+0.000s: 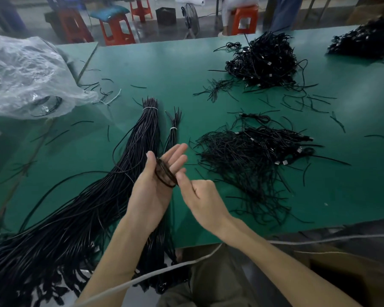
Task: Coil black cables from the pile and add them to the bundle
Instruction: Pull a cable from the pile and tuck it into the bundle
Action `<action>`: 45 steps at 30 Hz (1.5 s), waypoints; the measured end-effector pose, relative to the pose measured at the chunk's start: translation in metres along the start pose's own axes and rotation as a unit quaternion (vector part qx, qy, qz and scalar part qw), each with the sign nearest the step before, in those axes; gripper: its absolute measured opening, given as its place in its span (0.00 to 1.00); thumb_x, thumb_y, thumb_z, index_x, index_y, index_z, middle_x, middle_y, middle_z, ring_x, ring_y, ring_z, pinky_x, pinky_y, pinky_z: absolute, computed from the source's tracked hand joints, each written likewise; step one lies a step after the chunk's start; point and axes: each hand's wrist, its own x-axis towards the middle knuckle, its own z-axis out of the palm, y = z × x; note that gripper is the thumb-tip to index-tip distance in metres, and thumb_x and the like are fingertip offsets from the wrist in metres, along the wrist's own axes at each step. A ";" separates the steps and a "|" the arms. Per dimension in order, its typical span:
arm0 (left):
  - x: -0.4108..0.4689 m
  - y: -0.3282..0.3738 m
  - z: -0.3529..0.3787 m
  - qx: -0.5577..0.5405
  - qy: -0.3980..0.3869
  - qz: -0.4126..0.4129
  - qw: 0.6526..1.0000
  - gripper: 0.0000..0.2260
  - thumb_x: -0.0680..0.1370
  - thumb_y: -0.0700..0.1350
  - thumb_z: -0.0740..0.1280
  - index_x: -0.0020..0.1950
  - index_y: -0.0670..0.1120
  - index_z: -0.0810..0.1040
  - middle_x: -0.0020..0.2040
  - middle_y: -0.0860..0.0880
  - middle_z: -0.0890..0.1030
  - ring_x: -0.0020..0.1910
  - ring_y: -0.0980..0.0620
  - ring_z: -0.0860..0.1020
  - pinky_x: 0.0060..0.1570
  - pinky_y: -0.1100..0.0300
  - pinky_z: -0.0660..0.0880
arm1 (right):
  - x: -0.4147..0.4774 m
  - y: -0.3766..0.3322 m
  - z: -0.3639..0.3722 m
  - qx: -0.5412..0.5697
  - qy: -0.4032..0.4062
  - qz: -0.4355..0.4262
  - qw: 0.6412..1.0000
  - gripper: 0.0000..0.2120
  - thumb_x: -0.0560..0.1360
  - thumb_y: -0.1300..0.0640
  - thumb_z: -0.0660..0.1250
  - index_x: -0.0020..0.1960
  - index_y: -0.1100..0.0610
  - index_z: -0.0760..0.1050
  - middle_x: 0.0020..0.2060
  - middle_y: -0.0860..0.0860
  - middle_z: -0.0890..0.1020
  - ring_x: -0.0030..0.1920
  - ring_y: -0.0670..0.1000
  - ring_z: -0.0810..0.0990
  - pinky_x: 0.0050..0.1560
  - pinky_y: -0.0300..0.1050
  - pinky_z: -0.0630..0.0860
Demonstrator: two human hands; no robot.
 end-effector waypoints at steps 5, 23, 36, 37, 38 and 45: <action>-0.007 0.008 0.000 -0.131 0.015 -0.030 0.991 0.13 0.86 0.50 0.61 0.51 0.47 0.82 0.35 0.56 0.70 0.26 0.57 0.64 0.38 0.63 0.75 | 0.001 0.007 -0.008 -0.103 -0.047 -0.041 0.993 0.28 0.83 0.38 0.57 0.30 0.53 0.65 0.22 0.47 0.68 0.22 0.49 0.66 0.28 0.42 0.61; -0.018 -0.002 0.016 0.154 -0.065 -0.019 0.986 0.23 0.85 0.55 0.58 0.34 0.50 0.80 0.42 0.43 0.85 0.46 0.47 0.84 0.52 0.56 0.81 | 0.007 0.004 -0.012 0.181 -0.066 0.113 0.975 0.17 0.72 0.58 0.78 0.58 0.52 0.77 0.46 0.48 0.85 0.51 0.48 0.85 0.61 0.50 0.80; -0.025 0.026 0.002 0.349 -0.112 0.004 0.931 0.10 0.83 0.42 0.64 0.55 0.42 0.85 0.55 0.41 0.86 0.57 0.42 0.84 0.59 0.52 0.81 | 0.002 -0.002 -0.016 0.088 -0.009 0.026 0.996 0.19 0.69 0.59 0.72 0.60 0.53 0.82 0.49 0.46 0.83 0.51 0.44 0.82 0.52 0.40 0.79; -0.025 0.025 0.005 0.360 -0.103 0.016 0.927 0.10 0.83 0.43 0.65 0.56 0.44 0.85 0.55 0.42 0.86 0.56 0.43 0.85 0.57 0.55 0.81 | 0.004 -0.001 -0.016 0.082 -0.003 0.026 0.996 0.18 0.69 0.61 0.72 0.59 0.54 0.82 0.49 0.47 0.84 0.51 0.46 0.82 0.53 0.46 0.80; -0.025 0.025 0.007 0.368 -0.100 0.026 0.924 0.10 0.82 0.44 0.65 0.56 0.45 0.86 0.55 0.44 0.87 0.56 0.45 0.85 0.56 0.58 0.81 | 0.005 0.000 -0.017 0.078 0.002 0.025 0.997 0.17 0.70 0.63 0.73 0.59 0.55 0.82 0.49 0.48 0.84 0.51 0.49 0.82 0.54 0.53 0.80; -0.026 0.024 -0.001 0.349 -0.167 -0.007 0.922 0.12 0.85 0.42 0.62 0.62 0.42 0.83 0.60 0.40 0.84 0.64 0.41 0.81 0.65 0.54 0.77 | -0.004 0.005 -0.016 0.193 -0.003 0.052 0.980 0.17 0.70 0.56 0.79 0.57 0.52 0.82 0.50 0.50 0.86 0.53 0.52 0.86 0.58 0.57 0.82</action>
